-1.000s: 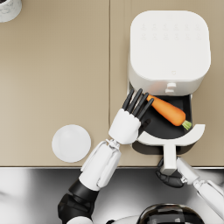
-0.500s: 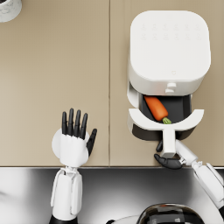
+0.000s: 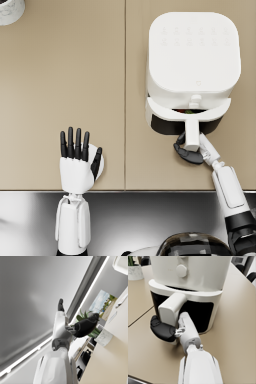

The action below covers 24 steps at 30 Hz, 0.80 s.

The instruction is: Pick up the carrot and place it into the air fryer

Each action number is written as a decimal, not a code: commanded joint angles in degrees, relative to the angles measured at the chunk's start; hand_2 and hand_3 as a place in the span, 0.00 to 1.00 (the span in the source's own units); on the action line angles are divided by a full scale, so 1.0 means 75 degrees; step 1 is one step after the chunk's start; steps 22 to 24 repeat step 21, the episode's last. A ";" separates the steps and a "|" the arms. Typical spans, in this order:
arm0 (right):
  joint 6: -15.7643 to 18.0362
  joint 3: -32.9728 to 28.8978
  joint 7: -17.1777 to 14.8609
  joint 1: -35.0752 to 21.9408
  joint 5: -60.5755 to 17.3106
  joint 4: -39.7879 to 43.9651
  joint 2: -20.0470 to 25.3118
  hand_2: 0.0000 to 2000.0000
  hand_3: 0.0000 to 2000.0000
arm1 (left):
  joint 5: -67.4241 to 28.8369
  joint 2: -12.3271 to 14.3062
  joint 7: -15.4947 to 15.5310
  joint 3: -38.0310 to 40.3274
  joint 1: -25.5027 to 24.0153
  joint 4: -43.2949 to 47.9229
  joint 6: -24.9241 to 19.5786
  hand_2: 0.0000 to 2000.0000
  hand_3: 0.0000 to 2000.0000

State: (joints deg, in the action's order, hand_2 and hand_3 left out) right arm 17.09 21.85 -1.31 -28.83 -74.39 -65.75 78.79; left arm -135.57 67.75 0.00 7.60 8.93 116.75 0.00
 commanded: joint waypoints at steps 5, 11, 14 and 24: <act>-0.0226 -0.1044 -0.0024 -0.1812 -0.0040 0.0071 0.1367 1.00 1.00 | 0.0000 0.0003 0.0000 -0.0136 0.0057 0.0060 0.0000 0.00 0.00; -0.0127 -0.1088 -0.0012 -0.0077 -0.0077 0.0403 0.0868 1.00 1.00 | -0.0001 0.0000 0.0000 -0.0196 0.0104 0.0071 -0.0001 0.00 0.00; -0.0096 -0.1123 -0.0026 -0.0068 -0.0081 0.0389 0.0883 1.00 1.00 | -0.0001 -0.0001 0.0000 -0.0202 0.0108 0.0072 -0.0001 0.00 0.00; -0.0106 -0.1137 -0.0034 -0.0065 -0.0084 0.0382 0.0890 1.00 1.00 | -0.0001 -0.0001 0.0000 -0.0205 0.0110 0.0073 -0.0001 0.00 0.00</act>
